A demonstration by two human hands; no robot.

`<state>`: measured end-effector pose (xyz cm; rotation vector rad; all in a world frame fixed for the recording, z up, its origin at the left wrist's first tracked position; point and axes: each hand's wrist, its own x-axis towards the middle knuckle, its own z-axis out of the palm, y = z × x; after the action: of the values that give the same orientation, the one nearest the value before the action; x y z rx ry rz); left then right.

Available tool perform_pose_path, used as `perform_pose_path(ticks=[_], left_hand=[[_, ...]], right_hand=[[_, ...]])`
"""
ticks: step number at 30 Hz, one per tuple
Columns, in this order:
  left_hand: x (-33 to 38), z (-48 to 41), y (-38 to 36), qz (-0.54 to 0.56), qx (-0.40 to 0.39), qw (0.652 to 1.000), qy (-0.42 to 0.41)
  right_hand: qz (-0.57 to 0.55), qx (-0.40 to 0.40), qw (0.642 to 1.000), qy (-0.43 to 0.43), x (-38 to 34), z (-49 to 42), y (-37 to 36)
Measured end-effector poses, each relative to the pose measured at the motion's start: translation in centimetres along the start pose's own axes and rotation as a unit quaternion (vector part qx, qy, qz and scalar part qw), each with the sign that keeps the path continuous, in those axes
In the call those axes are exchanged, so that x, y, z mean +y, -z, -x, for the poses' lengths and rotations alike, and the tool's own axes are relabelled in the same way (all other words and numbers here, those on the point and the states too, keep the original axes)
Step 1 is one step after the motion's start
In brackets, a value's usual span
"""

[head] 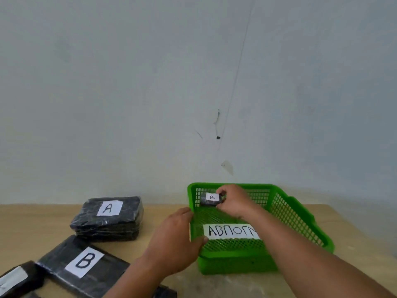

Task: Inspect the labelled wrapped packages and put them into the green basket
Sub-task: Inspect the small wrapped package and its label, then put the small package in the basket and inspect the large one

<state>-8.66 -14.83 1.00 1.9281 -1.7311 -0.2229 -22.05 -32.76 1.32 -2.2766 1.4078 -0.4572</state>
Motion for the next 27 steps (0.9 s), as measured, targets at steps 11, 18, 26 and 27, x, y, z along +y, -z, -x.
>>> perform_pose_path(ticks=[11,18,26,27], left_hand=[[-1.8,-0.1,-1.3,0.030,0.032,0.999,-0.015],[-1.8,0.1,-1.7,0.022,0.035,0.999,-0.005],[-2.3,-0.3,-2.3,0.013,0.032,0.999,-0.010],[-2.3,-0.3,-2.2,0.007,0.032,0.999,-0.011]], right_hand=[[0.068,-0.078,0.994,-0.040,0.8,-5.2,-4.7],[0.039,-0.064,0.996,-0.050,1.5,-5.4,-5.4],[0.042,-0.116,0.990,-0.064,0.3,-4.2,-3.2],[0.048,-0.115,0.990,-0.060,-0.1,-3.8,-2.8]])
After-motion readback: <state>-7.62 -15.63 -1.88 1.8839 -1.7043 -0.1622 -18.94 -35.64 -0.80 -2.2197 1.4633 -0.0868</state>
